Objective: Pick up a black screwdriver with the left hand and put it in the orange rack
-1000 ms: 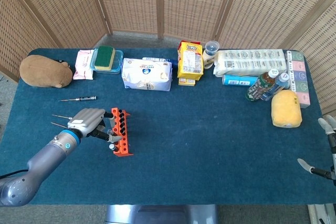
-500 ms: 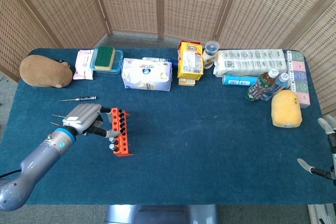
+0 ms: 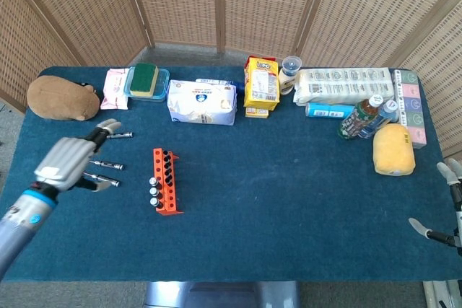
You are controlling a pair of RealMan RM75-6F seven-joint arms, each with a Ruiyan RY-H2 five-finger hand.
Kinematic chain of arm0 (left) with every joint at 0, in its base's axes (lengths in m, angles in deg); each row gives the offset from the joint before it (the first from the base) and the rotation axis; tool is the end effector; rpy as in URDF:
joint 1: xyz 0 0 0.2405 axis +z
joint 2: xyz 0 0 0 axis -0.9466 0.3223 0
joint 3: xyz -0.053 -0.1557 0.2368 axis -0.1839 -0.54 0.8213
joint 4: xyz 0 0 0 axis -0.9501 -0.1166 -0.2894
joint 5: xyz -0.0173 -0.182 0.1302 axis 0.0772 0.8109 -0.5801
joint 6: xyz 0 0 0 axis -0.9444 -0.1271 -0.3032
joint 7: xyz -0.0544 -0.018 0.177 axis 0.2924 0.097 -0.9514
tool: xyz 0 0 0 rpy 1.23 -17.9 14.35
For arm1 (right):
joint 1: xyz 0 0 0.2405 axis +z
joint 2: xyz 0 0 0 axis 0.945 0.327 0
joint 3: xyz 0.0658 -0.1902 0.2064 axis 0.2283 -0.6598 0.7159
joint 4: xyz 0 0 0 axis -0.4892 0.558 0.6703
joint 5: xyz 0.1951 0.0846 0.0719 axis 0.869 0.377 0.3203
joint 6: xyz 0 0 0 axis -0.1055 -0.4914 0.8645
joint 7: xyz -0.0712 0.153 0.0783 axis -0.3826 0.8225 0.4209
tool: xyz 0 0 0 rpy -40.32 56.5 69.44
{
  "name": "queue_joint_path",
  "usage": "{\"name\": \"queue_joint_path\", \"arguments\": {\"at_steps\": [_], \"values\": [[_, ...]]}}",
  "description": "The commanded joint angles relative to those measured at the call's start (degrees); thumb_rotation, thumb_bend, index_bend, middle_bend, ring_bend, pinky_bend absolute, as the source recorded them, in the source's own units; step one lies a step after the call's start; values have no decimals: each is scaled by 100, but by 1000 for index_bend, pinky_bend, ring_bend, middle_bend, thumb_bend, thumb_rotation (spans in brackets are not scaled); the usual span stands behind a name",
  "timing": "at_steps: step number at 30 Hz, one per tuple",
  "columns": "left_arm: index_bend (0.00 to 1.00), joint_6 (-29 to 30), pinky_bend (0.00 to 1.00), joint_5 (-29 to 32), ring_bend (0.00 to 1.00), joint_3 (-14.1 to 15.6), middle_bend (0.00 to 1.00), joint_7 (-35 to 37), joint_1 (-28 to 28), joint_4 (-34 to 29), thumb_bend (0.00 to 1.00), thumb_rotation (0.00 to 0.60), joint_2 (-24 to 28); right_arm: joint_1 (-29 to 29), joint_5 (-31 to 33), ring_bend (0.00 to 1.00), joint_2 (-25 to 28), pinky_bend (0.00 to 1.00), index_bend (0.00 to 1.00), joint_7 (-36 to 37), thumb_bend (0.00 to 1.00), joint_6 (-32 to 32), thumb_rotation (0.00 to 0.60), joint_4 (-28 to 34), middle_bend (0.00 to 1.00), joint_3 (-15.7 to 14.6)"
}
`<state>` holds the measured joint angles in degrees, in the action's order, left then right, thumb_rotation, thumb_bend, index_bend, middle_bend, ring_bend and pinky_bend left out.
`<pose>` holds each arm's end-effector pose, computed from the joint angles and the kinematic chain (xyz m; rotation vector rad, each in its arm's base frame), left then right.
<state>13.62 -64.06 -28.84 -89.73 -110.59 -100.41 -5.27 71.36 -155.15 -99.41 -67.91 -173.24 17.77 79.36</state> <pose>-0.1802 0.3311 0.1851 -1.7389 -1.0029 -0.8396 -0.3391 -0.2094 0.2268 1.2060 -1.0002 1.1138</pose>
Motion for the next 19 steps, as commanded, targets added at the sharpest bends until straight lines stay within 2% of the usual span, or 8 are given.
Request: {"name": "queue_joint_path", "arguments": {"at_steps": [1, 4, 7, 9, 14, 19], "values": [[0, 1099, 376, -1255, 8, 526, 0, 491, 1267, 716, 10, 497, 44, 16, 9, 3, -16, 0, 44, -45, 0, 20, 600, 22, 5, 7], [0, 1440, 331, -1448, 0, 669, 0, 482, 1716, 1061, 10, 491, -115, 28, 42, 3, -32, 0, 44, -109, 0, 52, 600, 36, 4, 10], [0, 1904, 266, -1466, 0, 716, 0, 158, 2167, 1416, 10, 494, -404, 29, 81, 3, -45, 0, 43, -154, 0, 46, 600, 37, 4, 30], [0, 2260, 228, -1452, 0, 678, 0, 7, 2462, 1678, 10, 501, -689, 13, 81, 2, -50, 0, 44, -167, 0, 10, 600, 39, 4, 35], [0, 2850, 158, -1574, 0, 531, 0, 91, 2957, 2208, 10, 595, -1354, -31, 65, 2, -42, 0, 43, -150, 0, -94, 600, 45, 4, 52], [0, 3064, 140, -1662, 0, 446, 0, 348, 3237, 2300, 10, 600, -1735, -53, 55, 2, -17, 0, 41, -73, 0, -124, 600, 35, 5, 55]]}}
